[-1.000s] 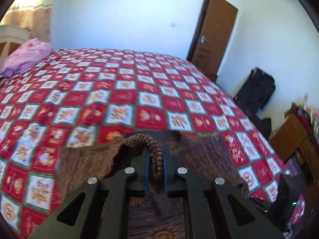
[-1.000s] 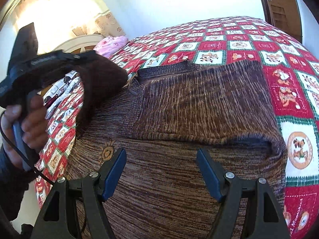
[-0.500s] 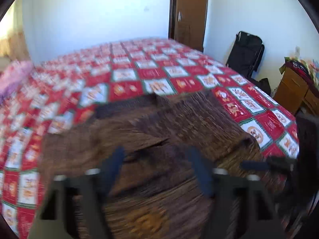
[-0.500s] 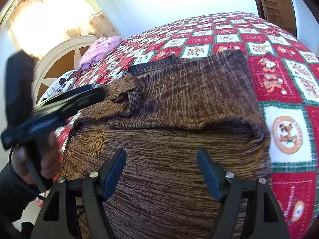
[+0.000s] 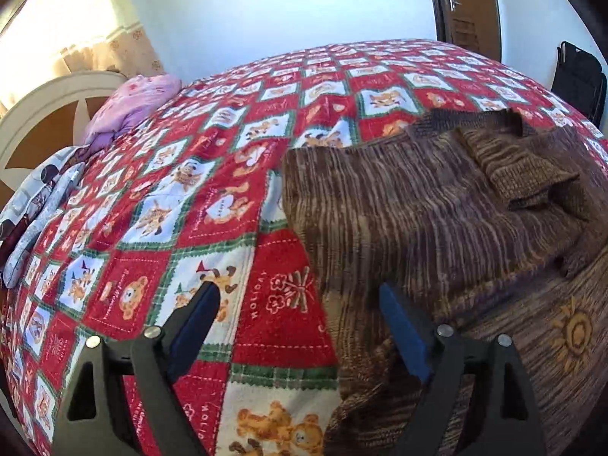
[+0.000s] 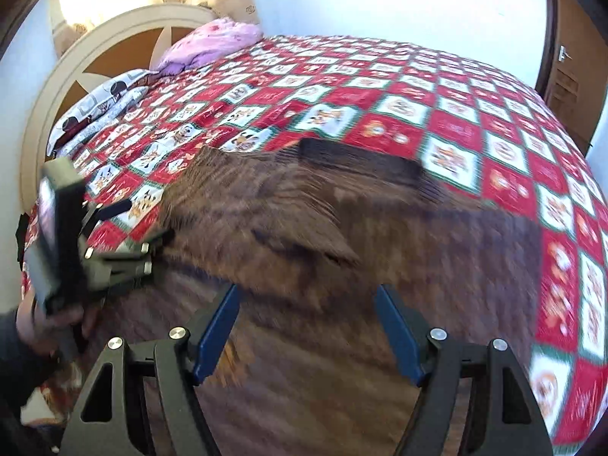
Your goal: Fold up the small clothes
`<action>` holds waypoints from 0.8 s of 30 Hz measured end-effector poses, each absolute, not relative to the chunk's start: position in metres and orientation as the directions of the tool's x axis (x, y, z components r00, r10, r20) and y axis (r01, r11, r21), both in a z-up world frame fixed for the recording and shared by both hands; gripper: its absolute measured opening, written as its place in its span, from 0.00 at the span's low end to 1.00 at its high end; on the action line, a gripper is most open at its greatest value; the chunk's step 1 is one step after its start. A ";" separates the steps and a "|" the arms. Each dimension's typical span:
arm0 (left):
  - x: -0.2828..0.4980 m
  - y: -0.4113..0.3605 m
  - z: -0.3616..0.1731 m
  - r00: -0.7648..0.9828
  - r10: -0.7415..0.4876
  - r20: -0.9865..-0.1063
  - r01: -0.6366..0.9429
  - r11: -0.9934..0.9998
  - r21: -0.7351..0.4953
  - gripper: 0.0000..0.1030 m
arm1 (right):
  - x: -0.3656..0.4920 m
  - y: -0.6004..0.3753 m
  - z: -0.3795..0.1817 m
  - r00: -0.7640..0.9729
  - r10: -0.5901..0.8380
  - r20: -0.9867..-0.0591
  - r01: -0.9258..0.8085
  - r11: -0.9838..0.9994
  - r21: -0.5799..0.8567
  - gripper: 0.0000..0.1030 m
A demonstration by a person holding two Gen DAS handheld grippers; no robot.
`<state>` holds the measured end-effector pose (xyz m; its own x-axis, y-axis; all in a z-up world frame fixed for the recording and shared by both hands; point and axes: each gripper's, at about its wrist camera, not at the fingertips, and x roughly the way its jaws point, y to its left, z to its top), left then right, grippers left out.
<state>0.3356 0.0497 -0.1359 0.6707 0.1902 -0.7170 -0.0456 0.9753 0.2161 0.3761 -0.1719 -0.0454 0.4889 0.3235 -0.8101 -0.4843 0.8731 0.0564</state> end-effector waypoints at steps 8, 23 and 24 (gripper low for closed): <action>0.329 0.057 -0.141 0.687 0.127 -0.715 -0.028 0.988 0.149 0.85 | 0.435 -0.148 -0.075 0.551 0.106 -0.828 -0.360 0.925 -0.121 0.72; 0.329 0.069 -0.145 0.684 0.055 -0.728 -0.033 0.998 0.044 0.88 | 0.423 -0.228 -0.071 0.437 0.324 -0.839 -0.240 0.941 0.239 0.72; 0.329 0.070 -0.145 0.682 0.048 -0.730 -0.037 0.999 0.031 0.88 | 0.422 -0.223 -0.076 0.422 0.340 -0.841 -0.246 0.935 0.255 0.69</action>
